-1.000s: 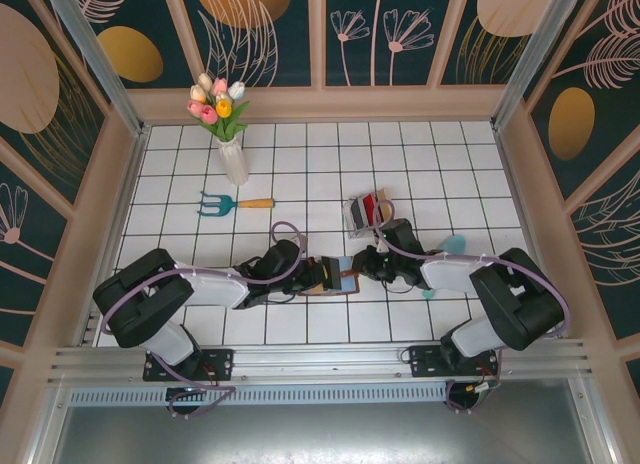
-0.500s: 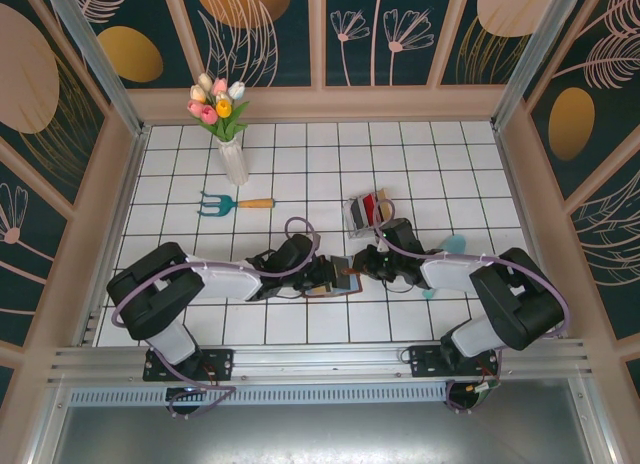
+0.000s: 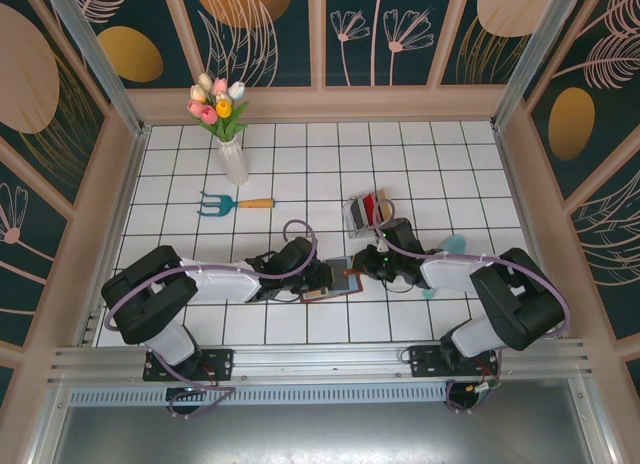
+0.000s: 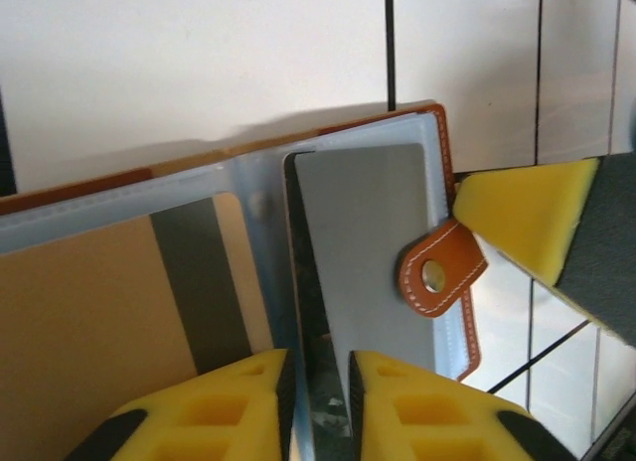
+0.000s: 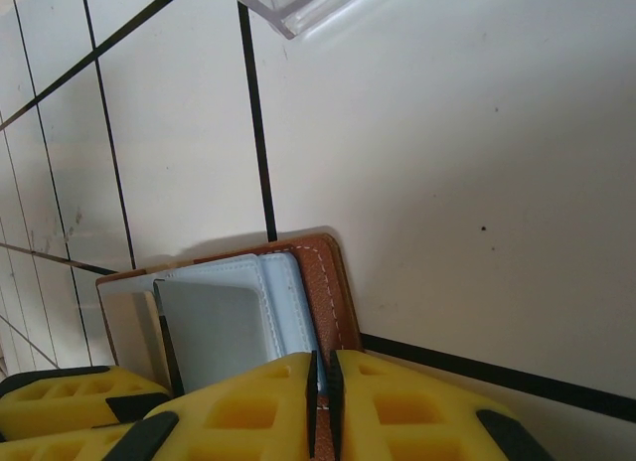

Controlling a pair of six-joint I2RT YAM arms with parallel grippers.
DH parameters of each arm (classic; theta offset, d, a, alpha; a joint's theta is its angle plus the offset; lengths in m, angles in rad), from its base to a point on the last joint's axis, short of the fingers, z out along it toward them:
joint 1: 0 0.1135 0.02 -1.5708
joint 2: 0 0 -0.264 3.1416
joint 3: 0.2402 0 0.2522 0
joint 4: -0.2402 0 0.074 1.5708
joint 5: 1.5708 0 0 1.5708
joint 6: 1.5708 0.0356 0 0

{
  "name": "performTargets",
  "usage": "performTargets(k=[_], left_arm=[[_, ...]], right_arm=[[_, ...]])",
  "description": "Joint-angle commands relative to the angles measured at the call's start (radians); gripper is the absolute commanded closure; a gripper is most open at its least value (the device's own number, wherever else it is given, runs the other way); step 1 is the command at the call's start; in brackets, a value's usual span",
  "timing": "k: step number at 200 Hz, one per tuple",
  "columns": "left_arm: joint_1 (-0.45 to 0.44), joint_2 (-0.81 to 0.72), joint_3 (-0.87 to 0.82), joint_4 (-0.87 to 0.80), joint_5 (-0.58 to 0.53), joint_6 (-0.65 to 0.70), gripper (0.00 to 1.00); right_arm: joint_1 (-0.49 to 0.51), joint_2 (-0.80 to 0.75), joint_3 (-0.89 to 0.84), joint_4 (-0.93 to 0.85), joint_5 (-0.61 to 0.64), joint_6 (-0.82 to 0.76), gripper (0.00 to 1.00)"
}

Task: Put the credit cards into the card holder
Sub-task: Insert the credit card into the card slot.

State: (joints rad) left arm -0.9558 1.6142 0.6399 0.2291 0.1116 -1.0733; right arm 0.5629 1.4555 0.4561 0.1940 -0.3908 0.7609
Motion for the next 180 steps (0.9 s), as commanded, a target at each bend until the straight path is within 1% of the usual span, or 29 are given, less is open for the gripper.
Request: performTargets(k=[1, 5, 15, 22, 83, 102, 121, 138, 180], left_arm=[[-0.006, -0.023, 0.009, -0.048, -0.023, 0.021, 0.83], [-0.006, -0.023, 0.009, -0.048, -0.023, 0.021, 0.84], [-0.006, -0.019, 0.012, -0.044, -0.017, 0.022, 0.90], [-0.006, -0.015, 0.013, -0.036, -0.010, 0.021, 0.91], [-0.006, 0.088, 0.062, -0.016, 0.039, 0.019, 0.90], [-0.007, 0.092, 0.066, -0.007, 0.050, 0.022, 0.90], [-0.008, 0.082, 0.058, 0.005, 0.051, 0.031, 0.87], [-0.007, 0.062, 0.055, -0.026, 0.018, 0.033, 0.86], [-0.007, -0.034, 0.001, -0.159, -0.123, 0.034, 0.81]], right_arm=[[0.009, 0.001, -0.005, -0.104, 0.031, -0.015, 0.84], [0.009, 0.002, -0.005, -0.106, 0.030, -0.015, 0.84], [0.008, 0.002, -0.005, -0.106, 0.029, -0.018, 0.84], [0.009, 0.002, -0.005, -0.104, 0.026, -0.018, 0.84], [0.014, 0.022, -0.005, -0.081, 0.007, -0.005, 0.83], [0.016, 0.027, -0.004, -0.077, 0.002, -0.002, 0.83], [0.017, 0.025, -0.004, -0.076, 0.003, 0.002, 0.83], [0.017, 0.008, 0.004, -0.105, 0.037, -0.003, 0.83], [0.011, -0.074, 0.058, -0.261, 0.208, -0.046, 0.81]])
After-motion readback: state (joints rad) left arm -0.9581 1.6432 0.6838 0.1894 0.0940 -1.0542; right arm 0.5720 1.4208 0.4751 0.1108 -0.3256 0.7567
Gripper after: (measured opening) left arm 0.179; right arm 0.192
